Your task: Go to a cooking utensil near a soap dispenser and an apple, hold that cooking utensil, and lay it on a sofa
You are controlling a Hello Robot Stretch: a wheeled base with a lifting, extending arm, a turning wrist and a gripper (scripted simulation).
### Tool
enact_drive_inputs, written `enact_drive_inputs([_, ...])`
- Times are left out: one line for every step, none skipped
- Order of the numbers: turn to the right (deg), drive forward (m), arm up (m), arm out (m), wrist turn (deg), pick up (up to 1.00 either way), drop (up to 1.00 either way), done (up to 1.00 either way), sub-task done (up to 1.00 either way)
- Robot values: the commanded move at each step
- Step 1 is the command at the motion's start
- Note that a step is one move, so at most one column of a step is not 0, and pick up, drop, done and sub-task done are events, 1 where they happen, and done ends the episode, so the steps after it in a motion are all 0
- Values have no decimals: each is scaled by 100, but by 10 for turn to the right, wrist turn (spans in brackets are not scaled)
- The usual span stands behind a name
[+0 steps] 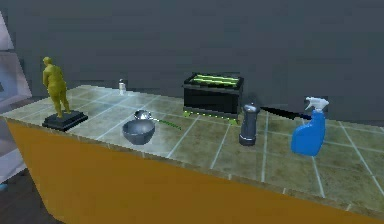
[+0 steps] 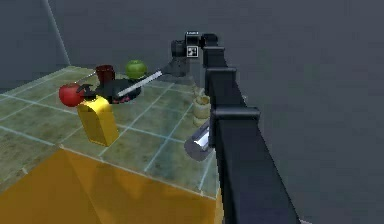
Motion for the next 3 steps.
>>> enact_drive_inputs([0, 0, 0, 0, -450, 0, 0, 0, 0])
enact_drive_inputs([0, 0, 0, 0, -120, 0, 0, 0, 0])
enact_drive_inputs([0, 0, 0, -44, 0, 0, 0, 0, 0])
